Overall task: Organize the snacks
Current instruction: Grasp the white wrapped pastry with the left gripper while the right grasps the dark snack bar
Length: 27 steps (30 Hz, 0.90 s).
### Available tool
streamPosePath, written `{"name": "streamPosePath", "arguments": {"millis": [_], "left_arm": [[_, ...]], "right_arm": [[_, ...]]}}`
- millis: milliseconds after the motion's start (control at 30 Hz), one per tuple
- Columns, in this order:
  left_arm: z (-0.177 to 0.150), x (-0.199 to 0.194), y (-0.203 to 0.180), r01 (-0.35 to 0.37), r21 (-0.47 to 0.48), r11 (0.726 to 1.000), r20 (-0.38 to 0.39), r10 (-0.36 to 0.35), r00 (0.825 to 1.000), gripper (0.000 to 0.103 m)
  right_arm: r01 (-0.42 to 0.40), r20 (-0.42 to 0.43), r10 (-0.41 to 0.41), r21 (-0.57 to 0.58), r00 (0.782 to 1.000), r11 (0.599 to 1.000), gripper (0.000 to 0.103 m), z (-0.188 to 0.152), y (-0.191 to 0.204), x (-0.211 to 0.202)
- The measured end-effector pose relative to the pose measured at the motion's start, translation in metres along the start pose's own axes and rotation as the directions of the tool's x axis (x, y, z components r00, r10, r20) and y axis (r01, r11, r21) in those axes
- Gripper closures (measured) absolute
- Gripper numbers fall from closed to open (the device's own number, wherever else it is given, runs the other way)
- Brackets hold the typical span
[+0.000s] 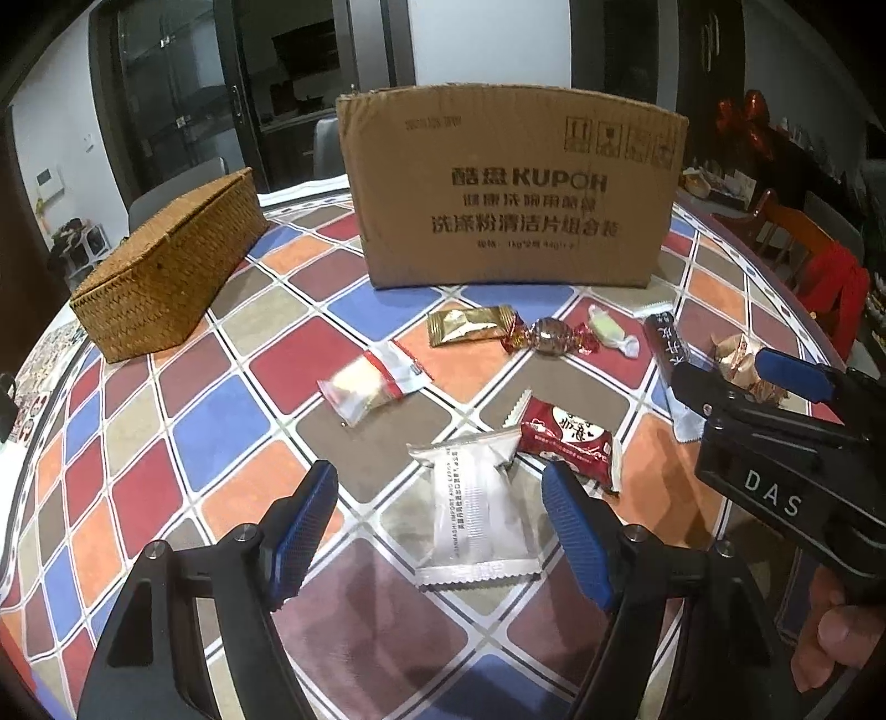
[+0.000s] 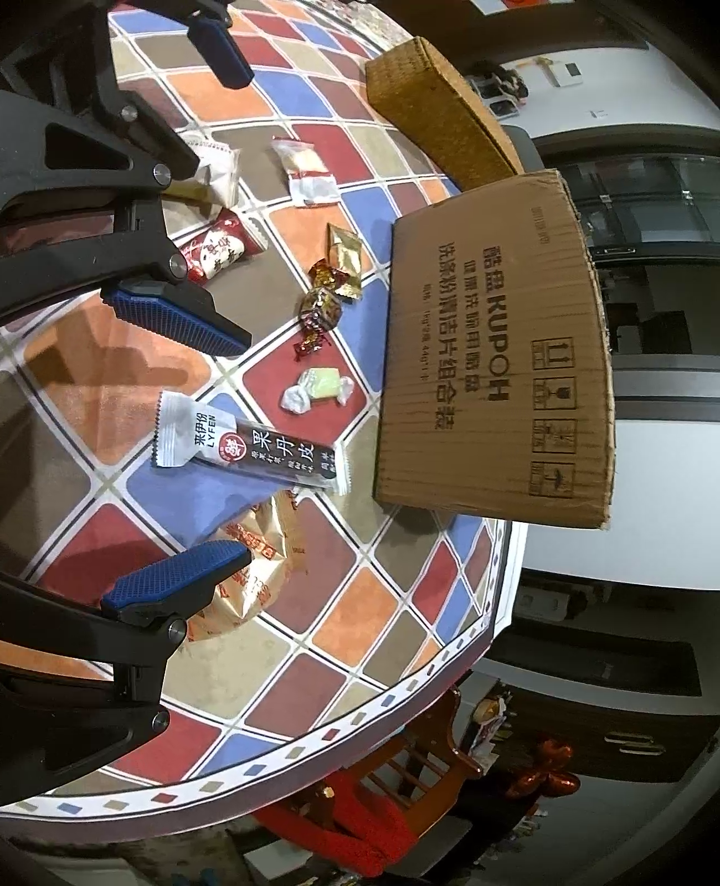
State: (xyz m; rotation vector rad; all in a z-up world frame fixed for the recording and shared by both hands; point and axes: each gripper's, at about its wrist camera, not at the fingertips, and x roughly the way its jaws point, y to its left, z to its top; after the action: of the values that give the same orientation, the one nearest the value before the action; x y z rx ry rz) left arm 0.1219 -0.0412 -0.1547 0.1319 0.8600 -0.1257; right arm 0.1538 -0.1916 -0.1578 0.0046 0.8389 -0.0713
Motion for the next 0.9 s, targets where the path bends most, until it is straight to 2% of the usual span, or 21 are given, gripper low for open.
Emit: {"name": "streamPosePath", "arguments": {"millis": [300,500,667,800,900], "left_arm": [[-0.004,0.013,0.002,-0.005,-0.01,1.0,-0.03,0.005,1.0,0.033],[-0.005,0.02,0.002,0.0,-0.012,1.0,-0.047,0.0,0.999,0.043],[-0.005,0.025,0.002,0.008,-0.014,1.0,-0.059,-0.009,0.998,0.054],[-0.005,0.028,0.003,0.017,-0.016,1.0,-0.062,-0.018,0.998,0.06],[-0.004,0.029,0.004,0.025,-0.019,1.0,-0.06,-0.026,0.998,0.066]], "right_arm": [[-0.001,-0.026,0.001,-0.006,1.0,1.0,0.034,-0.004,0.003,0.014],[0.007,-0.042,-0.007,-0.012,0.999,1.0,0.041,-0.003,0.007,0.024],[0.015,-0.066,-0.015,-0.007,0.998,1.0,0.052,-0.003,0.006,0.034],[0.013,-0.065,-0.013,0.002,0.998,1.0,0.055,0.0,0.006,0.039],[-0.004,-0.067,0.005,0.008,0.998,1.0,0.065,0.002,0.007,0.04]]}}
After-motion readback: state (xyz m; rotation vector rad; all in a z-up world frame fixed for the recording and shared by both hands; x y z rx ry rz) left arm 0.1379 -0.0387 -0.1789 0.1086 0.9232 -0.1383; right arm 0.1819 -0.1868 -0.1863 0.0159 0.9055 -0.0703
